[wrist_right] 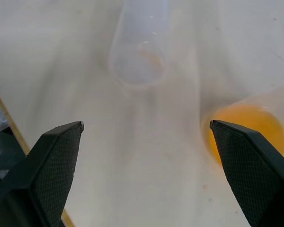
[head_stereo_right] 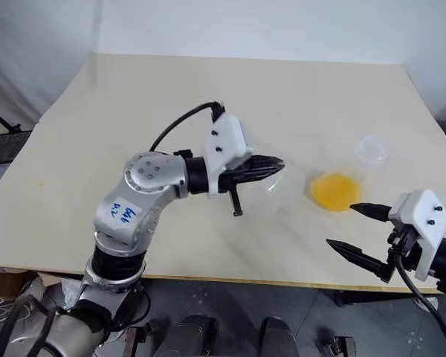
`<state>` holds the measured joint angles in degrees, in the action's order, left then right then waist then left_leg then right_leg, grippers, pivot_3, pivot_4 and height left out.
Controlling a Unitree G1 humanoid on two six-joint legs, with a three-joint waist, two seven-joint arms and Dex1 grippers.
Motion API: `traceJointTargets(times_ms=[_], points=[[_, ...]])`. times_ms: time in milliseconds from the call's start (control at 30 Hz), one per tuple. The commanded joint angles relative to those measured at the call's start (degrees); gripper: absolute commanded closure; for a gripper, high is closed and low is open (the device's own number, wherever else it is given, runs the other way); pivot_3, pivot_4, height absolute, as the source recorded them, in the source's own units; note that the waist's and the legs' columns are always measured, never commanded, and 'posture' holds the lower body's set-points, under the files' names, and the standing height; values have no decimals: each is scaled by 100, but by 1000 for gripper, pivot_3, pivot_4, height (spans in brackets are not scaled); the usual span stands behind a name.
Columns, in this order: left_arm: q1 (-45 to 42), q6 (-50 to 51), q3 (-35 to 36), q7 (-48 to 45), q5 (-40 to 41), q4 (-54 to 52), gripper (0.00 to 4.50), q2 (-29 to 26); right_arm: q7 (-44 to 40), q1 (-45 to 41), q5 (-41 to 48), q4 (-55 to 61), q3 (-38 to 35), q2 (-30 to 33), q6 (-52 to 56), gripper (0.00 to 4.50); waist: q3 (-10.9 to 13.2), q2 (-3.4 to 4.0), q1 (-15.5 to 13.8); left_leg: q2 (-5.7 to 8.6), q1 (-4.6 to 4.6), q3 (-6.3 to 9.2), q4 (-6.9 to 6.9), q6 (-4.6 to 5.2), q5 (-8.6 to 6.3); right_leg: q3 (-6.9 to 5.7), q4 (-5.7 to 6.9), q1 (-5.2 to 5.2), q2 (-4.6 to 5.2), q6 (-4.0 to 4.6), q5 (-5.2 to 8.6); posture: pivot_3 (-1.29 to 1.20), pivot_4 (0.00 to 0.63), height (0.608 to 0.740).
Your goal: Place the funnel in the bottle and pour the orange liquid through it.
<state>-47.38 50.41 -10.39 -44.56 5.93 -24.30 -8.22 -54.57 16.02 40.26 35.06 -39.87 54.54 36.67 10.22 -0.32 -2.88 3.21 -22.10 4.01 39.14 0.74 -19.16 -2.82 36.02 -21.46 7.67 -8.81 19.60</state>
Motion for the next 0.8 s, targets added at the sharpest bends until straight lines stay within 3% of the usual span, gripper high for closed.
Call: traceJointTargets(times_ms=[33, 233, 367, 500, 800], points=[[-413, 636, 642, 63, 766, -150, 4419, 40, -105, -193, -103, -135, 173, 70, -227, 0, 0, -1, 4, -1, 0, 0, 0, 0, 0, 0, -1, 0, -1, 0, 0, 0, 150, 740], [-1093, 1691, 1657, 153, 1895, 168, 4419, -51, -111, -418, -223, -256, 458, -13, -367, 0, 0, -1, 9, -1, -1, 1, 0, 0, 0, -1, 1, -1, -1, 0, 0, 0, 150, 740], [-1340, 2006, 1941, 311, 2327, 421, 4419, -223, -89, -475, -232, -280, 545, -43, -415, 0, 0, -1, 20, -1, 0, 2, 0, 0, 0, -1, 1, -1, -1, 0, 0, 0, 150, 740], [-1826, 2644, 2079, -237, 2877, 1433, 4419, -1165, 29, -664, -80, -233, 616, -181, -413, 0, 0, 0, 40, 0, 0, 3, 0, -1, 1, -2, 5, -3, -2, 0, 0, 0, 150, 740], [-2364, 2660, 1184, -720, 3091, 2585, 4419, -1865, 174, -762, -167, -149, 827, -402, -480, 0, 0, 0, 128, 5, 0, 14, -1, -2, 1, -1, 11, -5, 1, 0, 0, 0, 150, 740]])
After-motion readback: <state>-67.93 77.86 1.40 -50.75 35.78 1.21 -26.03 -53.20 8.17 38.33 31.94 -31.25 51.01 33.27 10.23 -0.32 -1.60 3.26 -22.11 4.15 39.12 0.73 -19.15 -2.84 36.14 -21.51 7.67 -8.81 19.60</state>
